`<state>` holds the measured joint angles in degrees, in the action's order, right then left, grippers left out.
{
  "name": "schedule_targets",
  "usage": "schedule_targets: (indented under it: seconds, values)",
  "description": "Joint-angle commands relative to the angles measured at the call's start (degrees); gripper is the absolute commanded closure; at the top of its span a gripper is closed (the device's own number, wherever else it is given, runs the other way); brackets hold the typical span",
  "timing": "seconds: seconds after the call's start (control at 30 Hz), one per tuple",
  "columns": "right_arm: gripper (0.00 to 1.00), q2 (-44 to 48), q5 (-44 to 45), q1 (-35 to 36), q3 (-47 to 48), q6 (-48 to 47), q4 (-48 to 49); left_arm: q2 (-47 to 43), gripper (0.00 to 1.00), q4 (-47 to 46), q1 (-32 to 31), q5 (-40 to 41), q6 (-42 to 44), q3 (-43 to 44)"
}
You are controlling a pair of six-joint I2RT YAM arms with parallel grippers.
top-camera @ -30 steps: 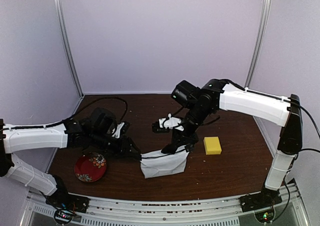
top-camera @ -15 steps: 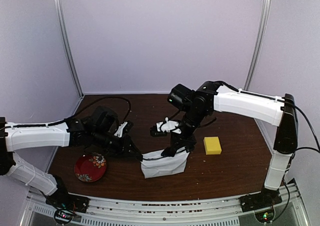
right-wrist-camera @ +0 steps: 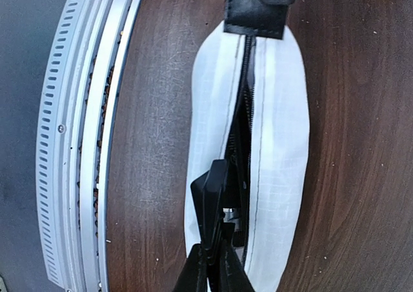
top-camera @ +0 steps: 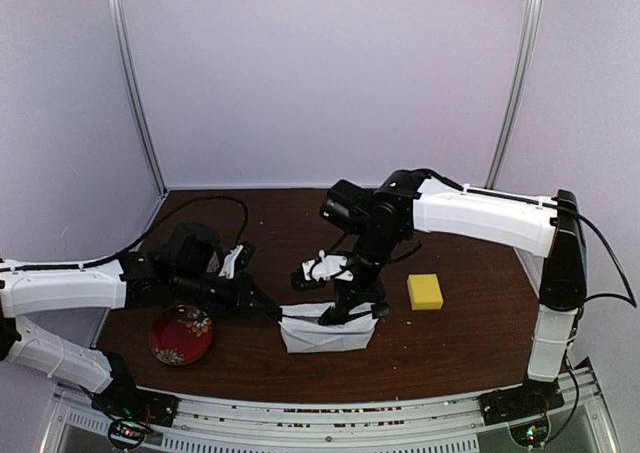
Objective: Sort the hair-cutting tools
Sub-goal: Pick up the handle of the kit bag, then place the comb in the kit bag.
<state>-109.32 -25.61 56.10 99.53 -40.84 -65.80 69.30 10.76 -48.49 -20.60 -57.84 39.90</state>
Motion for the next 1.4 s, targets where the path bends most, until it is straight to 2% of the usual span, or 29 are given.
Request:
schedule_targets:
  seconds: [0.0, 0.43, 0.77, 1.03, 1.2, 1.37]
  values:
    - [1.0, -0.39, 2.23, 1.47, -0.04, -0.87, -1.63, -3.45, 1.0, -7.44, -0.21, 2.28, -1.3, -2.0]
    - [1.0, -2.87, 14.66, 1.52, 2.66, 7.61, 3.37, -2.02, 1.0, -8.73, -0.47, 0.76, -0.94, -3.29]
    - [1.0, -3.44, 14.79, 3.57, -2.36, 9.12, 7.03, -1.8, 1.0, -8.5, -0.47, 2.27, -0.6, -3.46]
    - [1.0, -4.0, 8.25, 4.14, -0.86, 9.96, 10.23, -2.46, 1.0, -9.04, -0.47, 3.25, -0.6, -3.75]
    - [1.0, -6.75, 7.24, 4.16, 0.06, 10.54, 11.2, -3.19, 1.0, -8.71, -0.48, 3.82, -0.56, -3.88]
    - [0.88, -6.02, 8.05, 3.84, -1.19, 12.11, 11.13, -4.61, 1.0, -8.25, -0.47, 4.73, -0.67, -4.65]
